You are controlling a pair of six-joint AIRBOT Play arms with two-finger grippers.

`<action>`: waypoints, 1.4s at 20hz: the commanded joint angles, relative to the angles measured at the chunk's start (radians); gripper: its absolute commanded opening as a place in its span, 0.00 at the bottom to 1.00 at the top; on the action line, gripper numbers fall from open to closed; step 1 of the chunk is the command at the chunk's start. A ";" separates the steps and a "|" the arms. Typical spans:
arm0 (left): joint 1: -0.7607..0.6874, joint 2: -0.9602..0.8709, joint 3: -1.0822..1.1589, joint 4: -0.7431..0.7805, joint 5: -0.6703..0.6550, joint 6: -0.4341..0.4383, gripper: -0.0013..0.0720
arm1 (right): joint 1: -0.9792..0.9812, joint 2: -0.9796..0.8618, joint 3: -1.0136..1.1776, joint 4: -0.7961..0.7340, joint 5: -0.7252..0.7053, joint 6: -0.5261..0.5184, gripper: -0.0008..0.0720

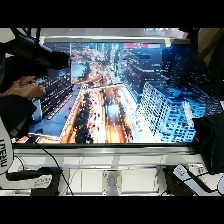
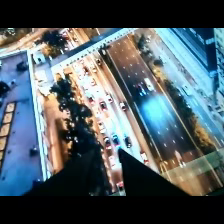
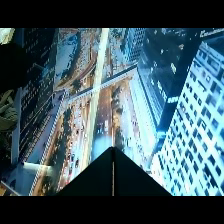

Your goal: Fold the clothes and pants, and hang the long-sleeved shirts on hangers.

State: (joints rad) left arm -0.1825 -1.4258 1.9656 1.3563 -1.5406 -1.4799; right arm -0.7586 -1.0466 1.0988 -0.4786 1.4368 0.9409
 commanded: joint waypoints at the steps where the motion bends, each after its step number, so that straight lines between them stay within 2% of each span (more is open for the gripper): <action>1: 0.020 -0.033 0.000 0.283 -0.043 0.013 0.91 | 0.001 0.000 0.001 0.000 0.000 0.000 0.03; 2: 0.050 -0.039 0.000 0.378 -0.058 -0.004 0.96 | 0.001 0.000 0.001 0.000 -0.003 0.000 0.03; 4: 0.150 -0.036 -0.005 0.475 -0.071 -0.029 0.96 | 0.001 0.000 0.001 0.000 -0.031 0.000 0.03; 7: 0.375 -0.027 -0.008 0.466 -0.122 -0.073 0.96 | 0.001 -0.001 0.001 0.000 -0.068 0.000 0.03; 12: 0.743 -0.016 -0.098 0.234 -0.085 -0.090 0.96 | 0.001 -0.001 0.001 0.017 -0.106 0.002 0.03; 15: 0.907 -0.005 -0.268 0.146 -0.001 -0.084 0.96 | 0.001 -0.001 0.001 0.090 -0.068 0.103 0.03; 17: 0.992 -0.006 -0.373 0.089 0.076 -0.083 0.96 | 0.001 -0.001 0.001 0.154 -0.071 0.162 0.03; 20: 1.061 -0.013 -0.492 0.055 0.205 -0.048 0.96 | 0.001 -0.001 0.001 0.294 -0.077 0.307 0.03; 22: 1.076 -0.034 -0.511 0.056 0.265 -0.045 0.96 | 0.001 -0.001 0.002 0.339 -0.095 0.327 0.03; 24: 1.077 -0.056 -0.511 0.056 0.319 -0.046 0.96 | 0.001 -0.001 0.003 0.337 -0.055 0.327 0.03; 25: 1.077 -0.067 -0.511 0.056 0.334 -0.046 0.96 | 0.001 -0.001 0.003 0.336 -0.027 0.327 0.09; 26: 1.077 -0.076 -0.511 0.056 0.349 -0.047 0.96 | 0.001 0.000 0.003 0.336 -0.003 0.327 0.26; 27: 1.077 -0.084 -0.511 0.057 0.367 -0.047 0.96 | 0.001 0.000 0.003 0.336 0.020 0.328 0.51; 28: 1.077 -0.092 -0.511 0.056 0.385 -0.047 0.96 | 0.001 0.000 0.003 0.336 0.047 0.334 0.65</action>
State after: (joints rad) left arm 0.8856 -1.4948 1.4643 1.4193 -1.2320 -1.5291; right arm -0.7578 -1.0473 1.1007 -0.1600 1.4136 1.2518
